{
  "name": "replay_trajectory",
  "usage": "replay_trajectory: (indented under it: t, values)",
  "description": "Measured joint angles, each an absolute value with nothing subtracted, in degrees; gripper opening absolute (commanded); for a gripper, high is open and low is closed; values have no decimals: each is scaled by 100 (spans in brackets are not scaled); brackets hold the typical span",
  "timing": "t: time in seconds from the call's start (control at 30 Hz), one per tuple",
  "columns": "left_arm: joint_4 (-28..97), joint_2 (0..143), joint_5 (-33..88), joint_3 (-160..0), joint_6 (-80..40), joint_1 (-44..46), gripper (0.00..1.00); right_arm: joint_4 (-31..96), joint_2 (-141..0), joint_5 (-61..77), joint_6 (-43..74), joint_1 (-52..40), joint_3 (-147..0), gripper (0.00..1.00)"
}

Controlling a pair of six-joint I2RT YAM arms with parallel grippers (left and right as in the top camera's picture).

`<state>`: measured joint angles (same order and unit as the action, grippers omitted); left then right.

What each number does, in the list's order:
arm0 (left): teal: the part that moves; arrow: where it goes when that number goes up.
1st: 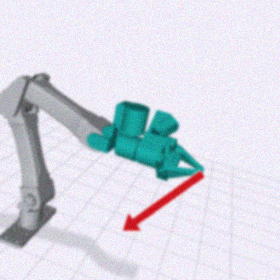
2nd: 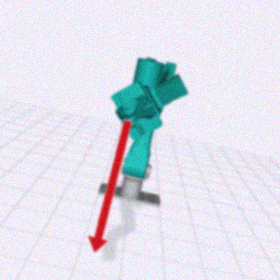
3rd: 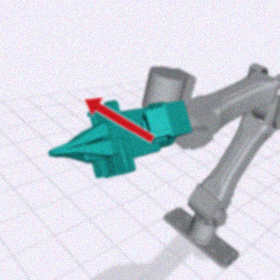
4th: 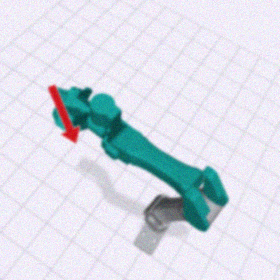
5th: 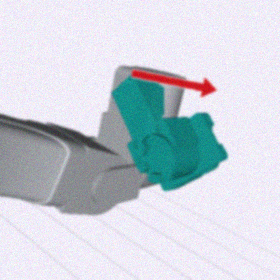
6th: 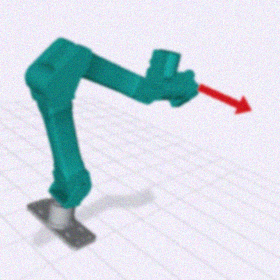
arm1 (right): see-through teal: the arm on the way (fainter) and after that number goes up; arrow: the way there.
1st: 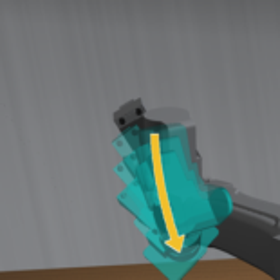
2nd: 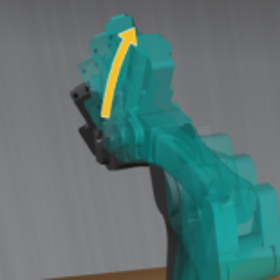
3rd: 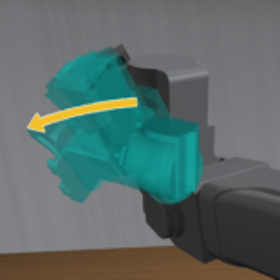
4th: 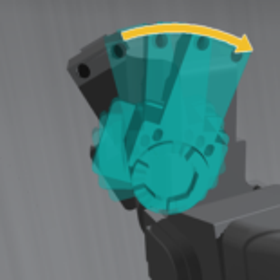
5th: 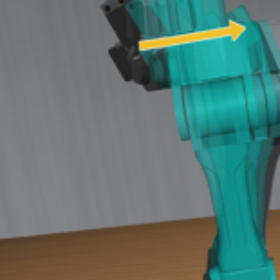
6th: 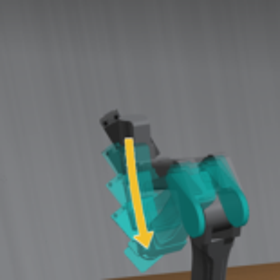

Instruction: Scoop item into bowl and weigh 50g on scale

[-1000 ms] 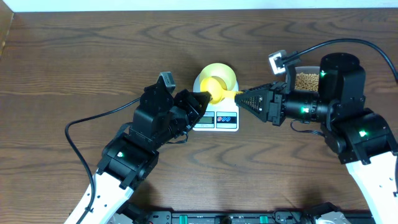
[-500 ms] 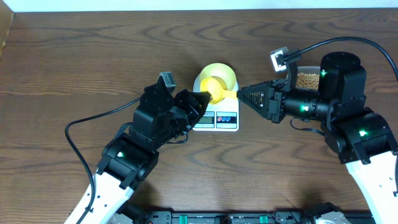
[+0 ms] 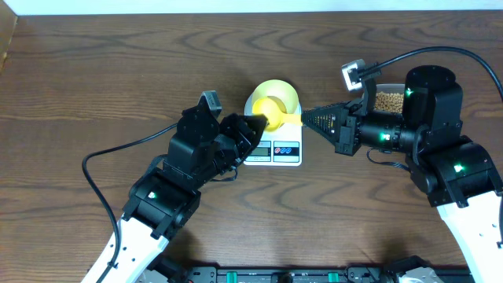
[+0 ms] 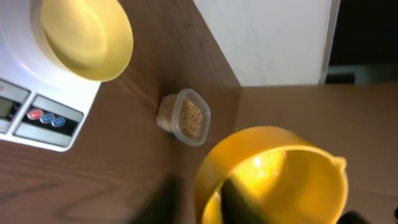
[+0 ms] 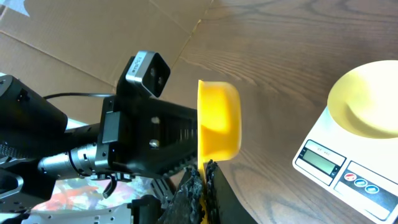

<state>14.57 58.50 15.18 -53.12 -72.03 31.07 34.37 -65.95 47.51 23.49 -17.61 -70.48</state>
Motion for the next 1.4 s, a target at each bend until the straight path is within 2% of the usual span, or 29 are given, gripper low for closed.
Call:
replay_trajectory:
  t: [0.07,0.17,0.5,0.7,0.83,0.87,0.93,0.97,1.2,1.4]
  values:
    - [1459,5850,1516,-5312,-7201,3107,82,3439,-6595,4652,2349,-1761,-7048,1]
    - [1487,5850,1518,-5312,-7210,3107,88,3439,-6595,4322,2351,-1761,-7048,1]
    - [1981,5850,1520,-5312,-7000,3107,89,3485,-6595,2034,2351,-1662,-7050,1]
    - [3024,5865,1494,-5317,-5848,3107,89,3931,-6595,982,2351,-875,-7050,1]
    - [3607,5872,1367,-5317,-5518,3107,89,4289,-6595,489,2351,-351,-7050,1]
    - [3627,5872,1358,-5317,-5492,3107,72,4353,-6595,377,2351,-261,-7050,1]
    - [3632,5872,1363,-5317,-5454,3107,15,4475,-6595,224,2351,-169,-7050,1]
    - [3649,5872,1363,-5317,-5419,3107,7,4504,-6595,169,2351,-137,-7050,1]
    - [3642,5876,1708,-5356,-4327,3107,7,4456,-6657,-1,2001,-78,-7050,1]
    - [5118,6292,1938,-6606,-3065,3107,7,4248,-6877,270,1669,-8,-7050,1]
